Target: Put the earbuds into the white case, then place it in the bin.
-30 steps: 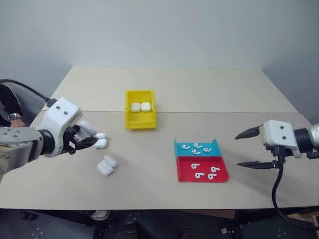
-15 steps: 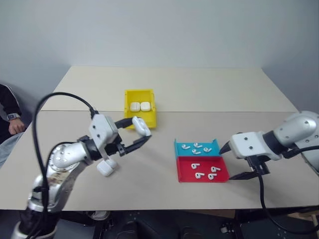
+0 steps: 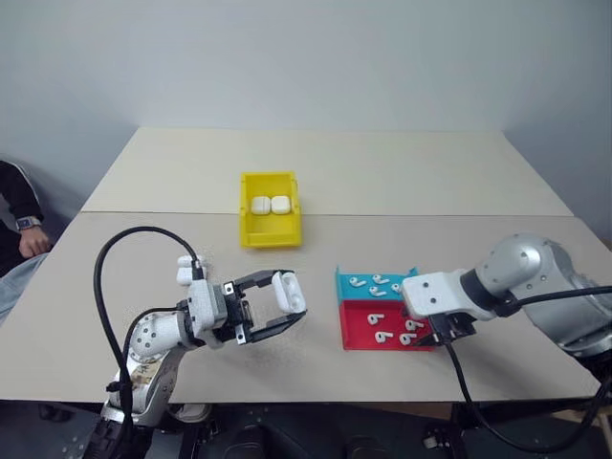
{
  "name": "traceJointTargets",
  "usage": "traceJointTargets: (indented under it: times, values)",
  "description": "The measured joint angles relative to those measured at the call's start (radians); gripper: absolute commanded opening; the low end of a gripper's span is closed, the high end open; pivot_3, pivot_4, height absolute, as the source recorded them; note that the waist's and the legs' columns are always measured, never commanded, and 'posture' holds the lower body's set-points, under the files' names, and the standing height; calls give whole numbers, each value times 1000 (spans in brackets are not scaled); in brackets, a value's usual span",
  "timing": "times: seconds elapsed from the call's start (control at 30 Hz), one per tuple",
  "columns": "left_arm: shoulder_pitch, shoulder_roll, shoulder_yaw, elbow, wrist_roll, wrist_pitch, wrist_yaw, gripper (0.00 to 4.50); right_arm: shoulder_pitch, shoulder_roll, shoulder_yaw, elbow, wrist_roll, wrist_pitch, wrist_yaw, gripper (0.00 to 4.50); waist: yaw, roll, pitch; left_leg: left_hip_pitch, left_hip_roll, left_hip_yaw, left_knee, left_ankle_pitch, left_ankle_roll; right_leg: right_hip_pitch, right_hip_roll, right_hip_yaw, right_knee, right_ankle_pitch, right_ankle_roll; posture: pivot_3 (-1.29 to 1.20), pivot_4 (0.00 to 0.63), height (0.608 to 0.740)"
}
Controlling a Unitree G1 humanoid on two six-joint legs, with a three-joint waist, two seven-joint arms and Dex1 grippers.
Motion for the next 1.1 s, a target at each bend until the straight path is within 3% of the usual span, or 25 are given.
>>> traceJointTargets:
  times: [0.27, 0.4, 1.1]
  values:
    - [0, -29, -3, 2, -28, -10, -15, 2808, 2, 26, 38, 9, -78, -23, -5, 2864, -1, 0, 0, 0, 0, 0, 0, 0, 0, 0, 0, 0, 0, 0, 0, 0, 150, 740]
    - [0, -29, -3, 2, -37, -10, -25, 2808, 8, 39, 38, 12, -84, -25, -3, 1949, -2, 0, 0, 0, 0, 0, 0, 0, 0, 1, 0, 0, 0, 0, 0, 0, 150, 740]
    - [24, -9, -3, -26, -36, 1, -8, 2808, 45, 67, 41, 50, -150, -92, 1, 1949, -2, 0, 0, 0, 0, -1, 0, 0, 0, 1, 0, -1, 0, 0, 0, 0, 150, 740]
